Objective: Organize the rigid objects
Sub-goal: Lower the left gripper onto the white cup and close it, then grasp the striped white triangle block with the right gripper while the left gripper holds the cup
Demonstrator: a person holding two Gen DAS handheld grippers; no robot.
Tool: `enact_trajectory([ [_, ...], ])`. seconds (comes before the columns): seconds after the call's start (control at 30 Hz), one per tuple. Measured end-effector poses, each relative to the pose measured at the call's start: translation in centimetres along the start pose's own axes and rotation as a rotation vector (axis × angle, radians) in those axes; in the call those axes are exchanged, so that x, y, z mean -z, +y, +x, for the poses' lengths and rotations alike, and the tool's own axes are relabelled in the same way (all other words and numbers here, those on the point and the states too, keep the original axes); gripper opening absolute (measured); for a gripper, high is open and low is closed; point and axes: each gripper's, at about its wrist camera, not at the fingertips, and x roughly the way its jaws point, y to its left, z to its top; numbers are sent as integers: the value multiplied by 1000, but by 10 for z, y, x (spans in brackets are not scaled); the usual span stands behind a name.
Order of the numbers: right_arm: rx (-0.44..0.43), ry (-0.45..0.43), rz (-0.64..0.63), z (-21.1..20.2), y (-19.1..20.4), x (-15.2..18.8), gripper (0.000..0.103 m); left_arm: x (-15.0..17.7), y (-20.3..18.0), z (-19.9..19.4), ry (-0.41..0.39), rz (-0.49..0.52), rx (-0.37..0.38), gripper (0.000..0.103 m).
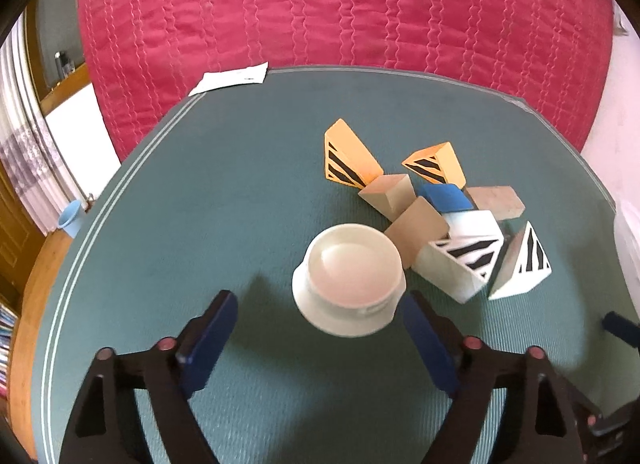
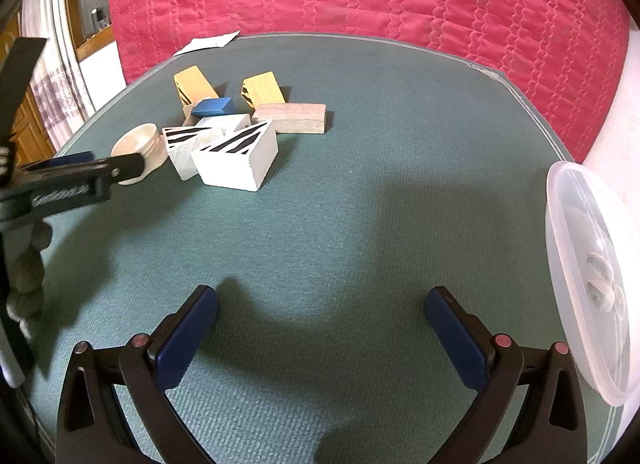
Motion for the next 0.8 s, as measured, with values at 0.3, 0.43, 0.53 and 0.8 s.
enact_trajectory([
  [0.3,-60,-21,-5,-4,1,1,101,-3,-5,4,1,17,60,60],
  [0.43,-109,-15,-9,-6,1,-2,96,-2,-4,-1,-17,18,92,54],
  [0.53,-141,-5,-32,-5,8,-11,91,-2,0,-5,-27,7,101,54],
  [0.8,-181,-53,-85,8,34,-46,87,-2,11,-15,-51,-24,69,54],
])
